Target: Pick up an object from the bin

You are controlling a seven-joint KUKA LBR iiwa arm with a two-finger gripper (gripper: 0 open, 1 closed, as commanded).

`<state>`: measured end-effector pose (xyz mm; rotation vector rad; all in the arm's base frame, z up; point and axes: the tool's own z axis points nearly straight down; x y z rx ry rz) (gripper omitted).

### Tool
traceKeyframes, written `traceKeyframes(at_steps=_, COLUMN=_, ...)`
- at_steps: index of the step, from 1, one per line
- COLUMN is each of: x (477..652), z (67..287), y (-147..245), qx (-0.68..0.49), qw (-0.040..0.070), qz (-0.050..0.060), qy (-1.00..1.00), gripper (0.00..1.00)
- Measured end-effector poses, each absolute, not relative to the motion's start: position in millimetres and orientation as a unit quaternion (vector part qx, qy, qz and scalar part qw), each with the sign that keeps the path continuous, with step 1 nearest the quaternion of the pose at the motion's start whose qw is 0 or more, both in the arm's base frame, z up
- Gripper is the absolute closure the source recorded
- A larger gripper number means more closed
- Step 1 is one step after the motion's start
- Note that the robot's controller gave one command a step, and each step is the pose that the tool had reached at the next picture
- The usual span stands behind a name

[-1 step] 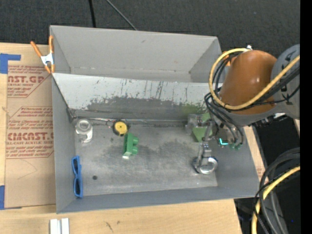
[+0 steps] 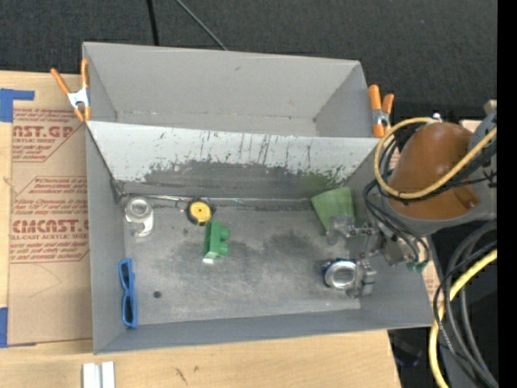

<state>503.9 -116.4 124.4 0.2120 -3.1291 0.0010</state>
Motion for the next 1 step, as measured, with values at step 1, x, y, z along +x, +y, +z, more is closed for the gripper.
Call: traceKeyframes(at_steps=1, x=512.4, z=72.1, y=-139.0, qx=0.023, qw=0.004, qz=-0.003, qy=-1.0, gripper=0.0)
